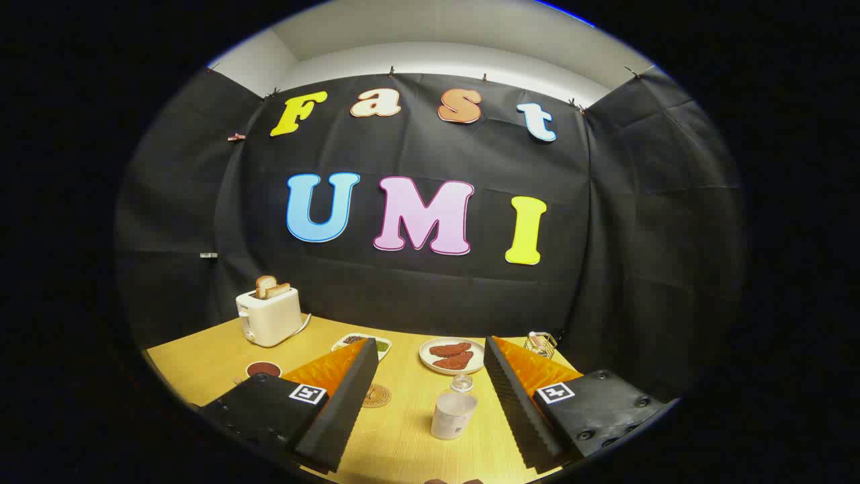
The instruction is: Take the bottle from table, then pour the juice into the cup, finally place the bottle on the coaster
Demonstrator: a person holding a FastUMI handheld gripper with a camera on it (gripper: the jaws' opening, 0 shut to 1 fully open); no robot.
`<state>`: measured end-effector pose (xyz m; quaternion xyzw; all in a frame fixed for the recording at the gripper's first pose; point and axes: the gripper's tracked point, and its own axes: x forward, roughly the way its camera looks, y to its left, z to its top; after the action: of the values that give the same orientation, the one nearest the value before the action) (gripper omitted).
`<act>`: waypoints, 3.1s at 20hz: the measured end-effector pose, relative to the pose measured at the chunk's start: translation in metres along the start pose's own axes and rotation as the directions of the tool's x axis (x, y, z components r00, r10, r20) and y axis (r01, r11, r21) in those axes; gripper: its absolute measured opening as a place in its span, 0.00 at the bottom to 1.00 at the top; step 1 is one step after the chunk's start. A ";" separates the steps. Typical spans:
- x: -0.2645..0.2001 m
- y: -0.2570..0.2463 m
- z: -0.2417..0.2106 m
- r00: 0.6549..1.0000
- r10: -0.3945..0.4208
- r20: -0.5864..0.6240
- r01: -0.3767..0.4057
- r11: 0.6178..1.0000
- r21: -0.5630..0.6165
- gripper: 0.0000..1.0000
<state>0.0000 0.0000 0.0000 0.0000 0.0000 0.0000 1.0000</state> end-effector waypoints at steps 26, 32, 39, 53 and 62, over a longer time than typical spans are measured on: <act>0.014 -0.002 -0.029 0.999 0.012 -0.033 -0.011 1.000 0.014 0.97; 0.028 -0.022 -0.064 0.997 -0.025 -0.071 0.026 1.000 0.003 0.97; 0.058 -0.035 -0.106 0.992 -0.030 -0.118 0.031 1.000 -0.001 0.97; 0.102 -0.040 -0.182 0.975 -0.025 -0.222 0.023 1.000 -0.012 0.98; 0.117 -0.040 -0.199 0.966 -0.014 -0.257 0.017 1.000 0.008 0.93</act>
<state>0.1172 -0.0405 -0.1994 0.0051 0.1295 -0.0077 0.9915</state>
